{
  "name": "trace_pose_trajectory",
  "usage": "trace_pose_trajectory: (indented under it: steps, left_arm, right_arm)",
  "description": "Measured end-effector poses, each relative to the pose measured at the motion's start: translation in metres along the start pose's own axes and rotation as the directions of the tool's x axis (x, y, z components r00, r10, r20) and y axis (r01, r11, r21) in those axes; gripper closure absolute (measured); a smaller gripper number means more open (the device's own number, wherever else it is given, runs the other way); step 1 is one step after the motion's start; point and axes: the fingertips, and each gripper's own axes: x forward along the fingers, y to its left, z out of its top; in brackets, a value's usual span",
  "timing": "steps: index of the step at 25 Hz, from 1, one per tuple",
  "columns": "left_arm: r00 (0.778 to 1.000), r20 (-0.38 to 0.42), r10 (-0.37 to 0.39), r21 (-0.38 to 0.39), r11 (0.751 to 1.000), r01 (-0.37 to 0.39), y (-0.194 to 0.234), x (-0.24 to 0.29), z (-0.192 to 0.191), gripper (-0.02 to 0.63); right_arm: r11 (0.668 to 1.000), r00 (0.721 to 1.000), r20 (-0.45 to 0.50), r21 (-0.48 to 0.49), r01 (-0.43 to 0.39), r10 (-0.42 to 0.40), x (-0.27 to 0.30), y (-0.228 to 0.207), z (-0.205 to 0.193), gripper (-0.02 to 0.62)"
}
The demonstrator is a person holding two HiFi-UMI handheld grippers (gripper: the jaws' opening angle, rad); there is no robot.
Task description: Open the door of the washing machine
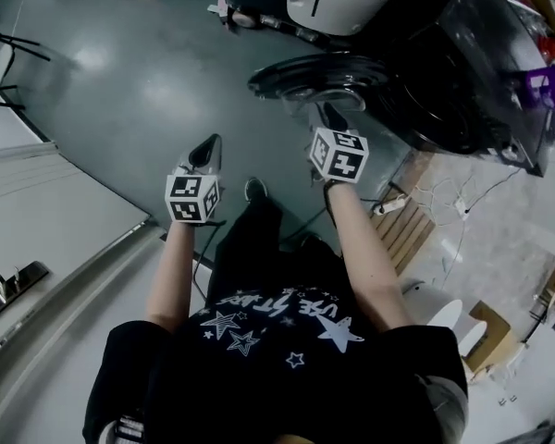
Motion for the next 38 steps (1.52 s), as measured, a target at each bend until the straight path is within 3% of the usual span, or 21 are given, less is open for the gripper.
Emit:
trace_pose_trajectory:
  steps: [10, 17, 38]
  left_arm:
    - [0.989, 0.065, -0.132, 0.094, 0.988, 0.125, -0.136, -0.005, 0.043, 0.595]
    - [0.966, 0.121, -0.229, 0.147, 0.966, 0.211, -0.219, -0.021, 0.068, 0.595]
    - [0.931, 0.155, -0.330, 0.245, 0.926, 0.288, -0.379, -0.087, 0.030, 0.595]
  right_arm:
    - [0.994, 0.982, 0.163, -0.042, 0.103, -0.095, -0.141, -0.101, 0.019, 0.566]
    - [0.988, 0.962, 0.227, 0.013, 0.154, -0.153, -0.221, -0.151, 0.017, 0.591]
    - [0.977, 0.927, 0.307, 0.075, 0.201, -0.214, -0.400, -0.224, -0.065, 0.591]
